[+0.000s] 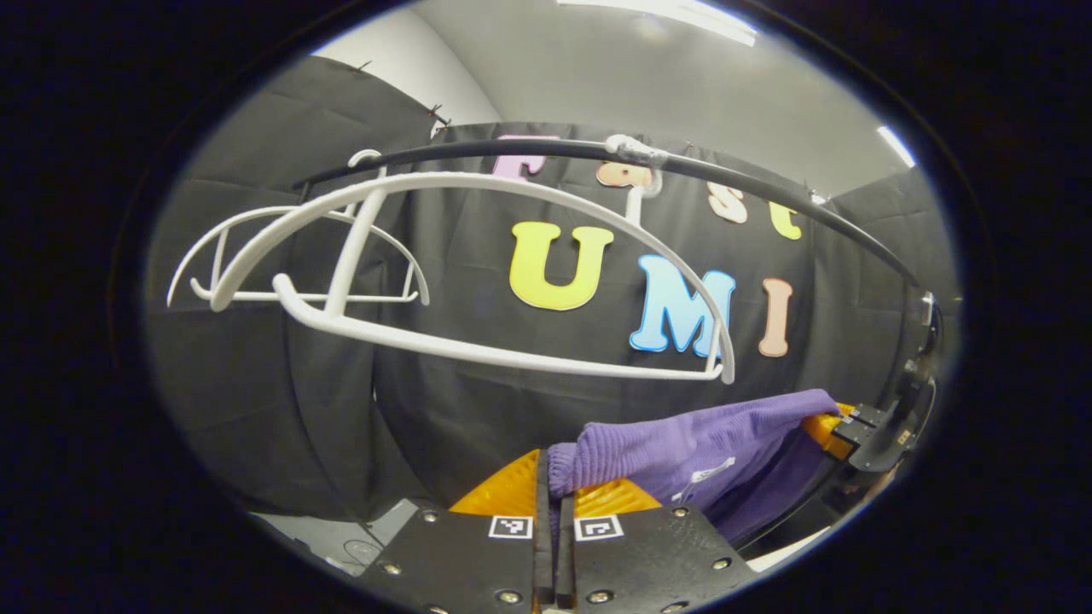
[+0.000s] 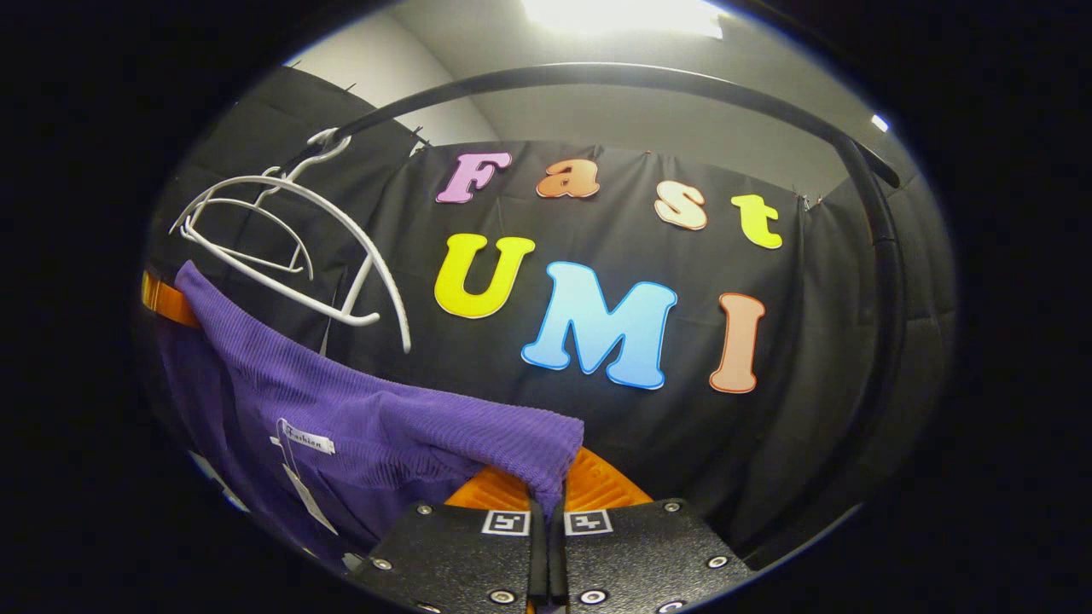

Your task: Grasp the clothes on the hanger with both hands and then place them into the laundry hamper below.

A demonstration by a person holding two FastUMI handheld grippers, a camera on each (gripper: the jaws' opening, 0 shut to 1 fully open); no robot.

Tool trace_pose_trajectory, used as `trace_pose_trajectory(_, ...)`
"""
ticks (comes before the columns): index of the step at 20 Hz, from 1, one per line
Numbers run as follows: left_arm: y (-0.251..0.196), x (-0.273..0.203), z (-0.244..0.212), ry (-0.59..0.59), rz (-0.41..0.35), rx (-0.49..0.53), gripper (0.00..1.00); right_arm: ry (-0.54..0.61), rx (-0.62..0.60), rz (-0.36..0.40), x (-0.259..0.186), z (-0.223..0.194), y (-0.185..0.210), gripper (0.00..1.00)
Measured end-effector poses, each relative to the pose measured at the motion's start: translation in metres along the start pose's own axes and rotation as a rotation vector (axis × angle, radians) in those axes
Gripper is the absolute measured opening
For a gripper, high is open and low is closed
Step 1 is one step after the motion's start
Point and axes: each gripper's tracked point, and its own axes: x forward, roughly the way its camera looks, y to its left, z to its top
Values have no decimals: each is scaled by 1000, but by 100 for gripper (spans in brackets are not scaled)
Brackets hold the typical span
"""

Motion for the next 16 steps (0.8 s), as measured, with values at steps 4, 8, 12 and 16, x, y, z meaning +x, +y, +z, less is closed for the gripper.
trace_pose_trajectory(4, 8, -42, 2, -6, -18, -33, 2, 27, 52, 8, -30, 7, 9, 1)
trace_pose_trajectory(8, 26, -72, 4, -11, -62, -1, 9, 69, 133, -7, -69, 17, 31, 1)
trace_pose_trajectory(12, 45, -100, -16, 24, -140, 30, 3, 112, 144, -63, -116, 19, 64, 1)
trace_pose_trajectory(16, 66, -136, -47, 85, -209, -15, 1, 179, 169, -109, -173, 15, 104, 1)
